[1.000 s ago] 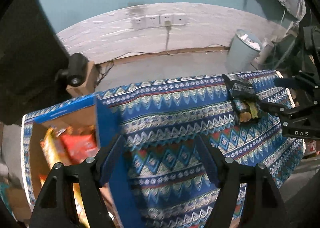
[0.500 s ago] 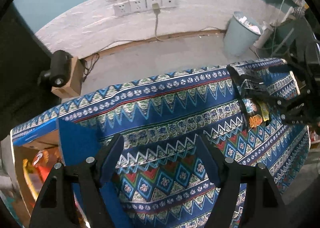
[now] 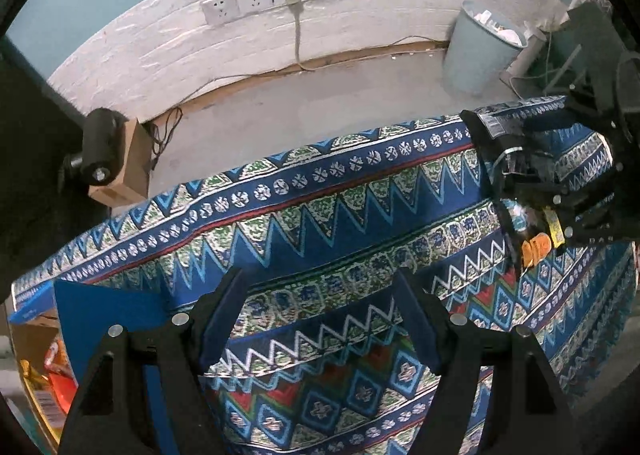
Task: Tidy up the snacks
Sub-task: 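Grasp the black bag with the right gripper while the left gripper grasps the black-and-yellow bag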
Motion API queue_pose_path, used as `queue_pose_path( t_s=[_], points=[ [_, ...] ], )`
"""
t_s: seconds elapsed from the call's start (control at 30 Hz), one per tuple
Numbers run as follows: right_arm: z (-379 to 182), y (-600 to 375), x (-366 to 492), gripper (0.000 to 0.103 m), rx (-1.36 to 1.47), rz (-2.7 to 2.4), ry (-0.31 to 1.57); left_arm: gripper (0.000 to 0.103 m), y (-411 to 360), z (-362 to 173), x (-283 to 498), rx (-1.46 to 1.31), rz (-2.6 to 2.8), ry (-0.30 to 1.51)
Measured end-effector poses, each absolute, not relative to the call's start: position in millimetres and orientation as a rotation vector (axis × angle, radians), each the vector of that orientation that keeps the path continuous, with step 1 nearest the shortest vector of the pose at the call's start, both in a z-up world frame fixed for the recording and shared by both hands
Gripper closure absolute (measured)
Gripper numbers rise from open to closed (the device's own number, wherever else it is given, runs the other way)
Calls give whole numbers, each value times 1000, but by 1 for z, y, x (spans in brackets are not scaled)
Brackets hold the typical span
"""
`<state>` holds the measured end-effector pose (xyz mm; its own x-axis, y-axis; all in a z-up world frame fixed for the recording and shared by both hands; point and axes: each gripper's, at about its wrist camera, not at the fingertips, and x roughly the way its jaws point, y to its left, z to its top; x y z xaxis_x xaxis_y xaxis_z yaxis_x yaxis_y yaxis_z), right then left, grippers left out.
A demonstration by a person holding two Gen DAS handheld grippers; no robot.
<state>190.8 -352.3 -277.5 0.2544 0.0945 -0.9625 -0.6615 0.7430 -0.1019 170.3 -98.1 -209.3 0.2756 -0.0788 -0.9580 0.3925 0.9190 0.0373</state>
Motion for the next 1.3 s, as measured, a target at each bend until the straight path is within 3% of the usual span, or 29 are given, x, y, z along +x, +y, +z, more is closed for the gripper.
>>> queue_pose_path(
  t_s=[0.37,0.97,1.3],
  points=[
    [-295,-376,174,33,-367,479,1439,27,-116,-214,147,301,-372,1290],
    [-319,-412,66,33,235,189,1704,22,-123,-203,89,366,-398,1283],
    [-301,-423,40,31,206,269,1524,22,-126,-214,74,246,-386,1353]
  ],
)
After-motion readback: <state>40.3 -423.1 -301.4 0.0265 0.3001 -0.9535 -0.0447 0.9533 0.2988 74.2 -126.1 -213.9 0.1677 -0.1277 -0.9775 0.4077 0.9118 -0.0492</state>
